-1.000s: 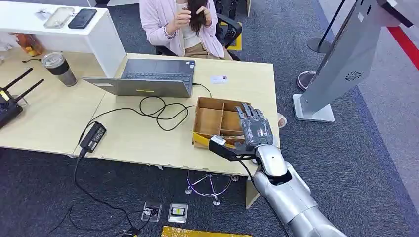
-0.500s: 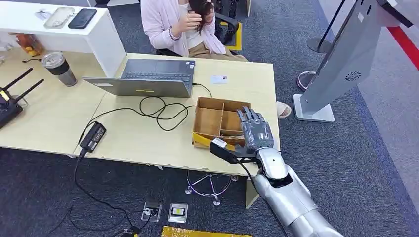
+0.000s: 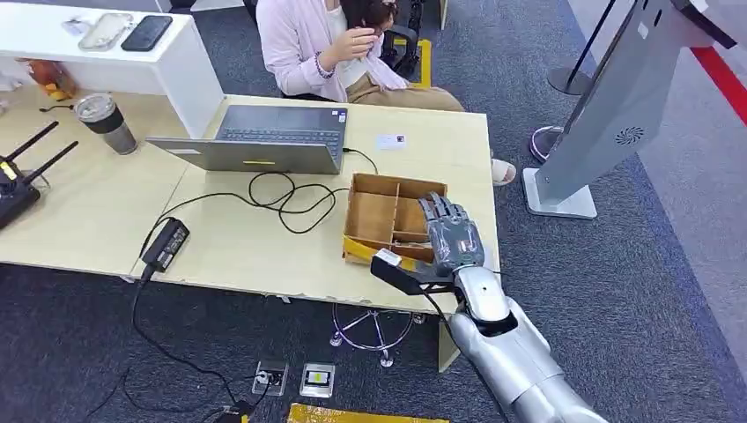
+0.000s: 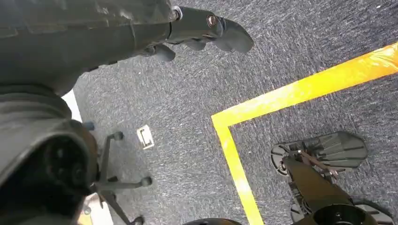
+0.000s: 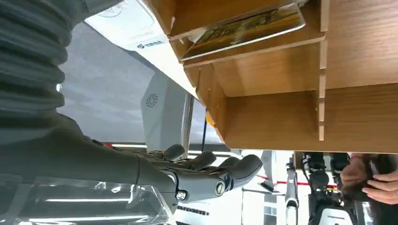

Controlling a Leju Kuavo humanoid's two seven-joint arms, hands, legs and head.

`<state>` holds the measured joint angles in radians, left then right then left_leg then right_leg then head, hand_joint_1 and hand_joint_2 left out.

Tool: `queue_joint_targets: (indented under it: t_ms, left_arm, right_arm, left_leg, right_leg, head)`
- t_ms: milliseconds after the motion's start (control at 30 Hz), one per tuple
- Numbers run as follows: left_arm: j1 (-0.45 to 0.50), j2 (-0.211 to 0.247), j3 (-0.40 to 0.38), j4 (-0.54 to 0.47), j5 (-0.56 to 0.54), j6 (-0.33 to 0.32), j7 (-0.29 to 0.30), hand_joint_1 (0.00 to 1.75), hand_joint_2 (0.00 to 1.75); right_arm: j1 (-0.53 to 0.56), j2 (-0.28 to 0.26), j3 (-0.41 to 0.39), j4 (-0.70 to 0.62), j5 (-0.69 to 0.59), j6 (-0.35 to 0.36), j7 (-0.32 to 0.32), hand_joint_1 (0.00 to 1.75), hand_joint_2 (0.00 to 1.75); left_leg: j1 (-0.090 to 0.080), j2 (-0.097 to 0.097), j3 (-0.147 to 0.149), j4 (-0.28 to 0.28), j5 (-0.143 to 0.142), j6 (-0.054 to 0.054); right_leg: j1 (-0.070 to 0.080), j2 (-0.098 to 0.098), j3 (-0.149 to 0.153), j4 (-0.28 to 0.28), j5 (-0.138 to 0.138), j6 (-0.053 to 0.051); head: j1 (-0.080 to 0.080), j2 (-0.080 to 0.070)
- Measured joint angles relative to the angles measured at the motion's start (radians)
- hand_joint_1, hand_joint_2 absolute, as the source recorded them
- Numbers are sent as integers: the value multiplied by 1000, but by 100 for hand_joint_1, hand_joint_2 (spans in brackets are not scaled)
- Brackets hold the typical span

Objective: Pass the card to the sensor for recognition and then transmit it.

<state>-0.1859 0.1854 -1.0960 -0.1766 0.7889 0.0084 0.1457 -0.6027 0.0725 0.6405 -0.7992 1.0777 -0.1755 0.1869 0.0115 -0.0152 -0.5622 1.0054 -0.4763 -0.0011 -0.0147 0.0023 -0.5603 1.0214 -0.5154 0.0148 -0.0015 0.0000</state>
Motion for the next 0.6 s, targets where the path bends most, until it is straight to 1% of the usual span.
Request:
queue_joint_targets:
  t_ms: [333, 367, 400, 433, 467, 500, 533, 600]
  left_arm:
    - [-1, 0, -1, 0, 4, 0, 0, 0, 0]
    - [-1, 0, -1, 0, 4, 0, 0, 0, 0]
    - [-1, 0, -1, 0, 5, 0, 0, 0, 0]
    - [-1, 0, -1, 0, 5, 0, 0, 0, 0]
    - [-1, 0, -1, 0, 6, 0, 0, 0, 0]
    - [-1, 1, -1, 0, 6, 0, 0, 0, 0]
    - [-1, 1, -1, 0, 7, 0, 0, 0, 0]
    - [-1, 1, -1, 0, 8, 0, 0, 0, 0]
  right_arm:
    - [13, 26, 1, 9, 4, 11, -3, 0, 175]
    - [14, 27, 1, 9, 4, 12, -3, 3, 175]
    - [15, 29, 1, 9, 5, 14, -3, 154, 175]
    - [15, 29, 1, 9, 5, 14, -3, 131, 175]
    - [15, 30, 1, 9, 5, 15, -3, 89, 175]
    - [15, 31, 1, 10, 5, 16, -3, 26, 175]
    - [15, 32, 1, 10, 5, 16, -2, 164, 175]
    - [15, 32, 1, 12, 7, 16, 1, 166, 175]
  left_leg:
    - [0, 0, 0, 0, 0, 0]
    - [0, 0, 0, 0, 0, 0]
    - [0, 0, 0, 0, 0, 0]
    - [0, 0, 0, 0, 0, 0]
    - [0, 0, 0, 0, 0, 0]
    - [0, 0, 0, 0, 0, 0]
    - [0, 0, 0, 0, 0, 0]
    - [0, 0, 0, 0, 0, 0]
  right_leg:
    - [0, 0, 0, 0, 0, 0]
    - [0, 0, 0, 0, 0, 0]
    - [0, 0, 0, 0, 0, 0]
    - [0, 0, 0, 0, 0, 0]
    - [0, 0, 0, 0, 0, 0]
    - [0, 0, 0, 0, 0, 0]
    - [0, 0, 0, 0, 0, 0]
    - [0, 0, 0, 0, 0, 0]
  head:
    - [0, 0]
    - [0, 0]
    - [0, 0]
    - [0, 0]
    - [0, 0]
    - [0, 0]
    - [0, 0]
    - [0, 0]
